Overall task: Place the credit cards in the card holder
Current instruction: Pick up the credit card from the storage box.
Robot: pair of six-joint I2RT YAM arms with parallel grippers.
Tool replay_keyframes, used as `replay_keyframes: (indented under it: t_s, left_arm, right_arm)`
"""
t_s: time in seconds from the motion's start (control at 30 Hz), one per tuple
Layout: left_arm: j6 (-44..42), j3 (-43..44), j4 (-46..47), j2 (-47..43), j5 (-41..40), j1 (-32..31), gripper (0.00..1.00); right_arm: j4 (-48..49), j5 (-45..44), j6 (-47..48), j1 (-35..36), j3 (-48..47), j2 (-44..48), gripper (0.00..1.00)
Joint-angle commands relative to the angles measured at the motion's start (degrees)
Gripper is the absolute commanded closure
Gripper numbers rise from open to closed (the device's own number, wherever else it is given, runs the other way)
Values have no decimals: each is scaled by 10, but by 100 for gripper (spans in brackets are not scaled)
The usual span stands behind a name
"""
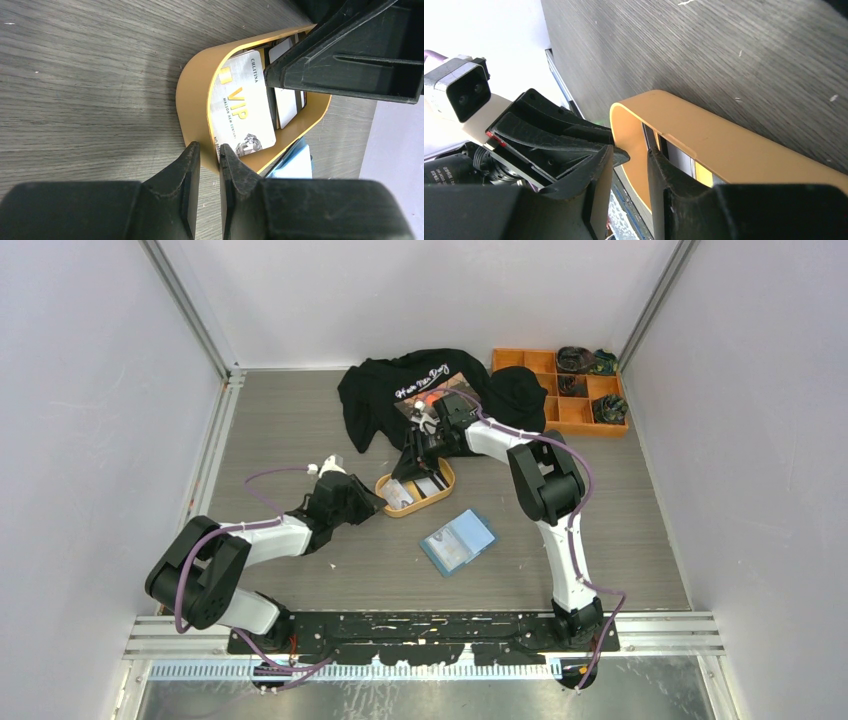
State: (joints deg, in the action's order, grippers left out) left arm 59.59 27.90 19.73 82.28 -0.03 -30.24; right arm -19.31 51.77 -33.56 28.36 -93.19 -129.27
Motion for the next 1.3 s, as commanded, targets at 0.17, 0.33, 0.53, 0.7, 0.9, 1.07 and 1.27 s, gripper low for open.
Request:
replay_keyframes:
  t_s: [0.17, 0.33, 0.53, 0.7, 0.9, 1.07, 1.27]
  left_arm:
    - [-4, -3, 27, 3, 17, -1, 81]
    - [-4, -3, 27, 3, 17, 0, 81]
    - [-4, -3, 26, 4, 19, -1, 80]
    - [-5, -4, 28, 3, 18, 0, 81]
    - [-5, -5, 34, 4, 21, -1, 80]
    - [-4, -6, 36, 4, 22, 0, 80]
    - [-6, -7, 38, 5, 23, 0, 80]
  right_arm:
    - [-39, 17, 31, 13, -13, 17, 69]
    - [-61, 19, 50, 15, -21, 13, 72]
    - [-126, -15, 112, 23, -47, 13, 71]
    - [-181, -91, 165, 33, -68, 15, 66]
    - [-195, -93, 173, 43, -83, -6, 66]
    - [-178, -50, 162, 48, -82, -12, 66]
    - [-207, -68, 202, 49, -96, -15, 66]
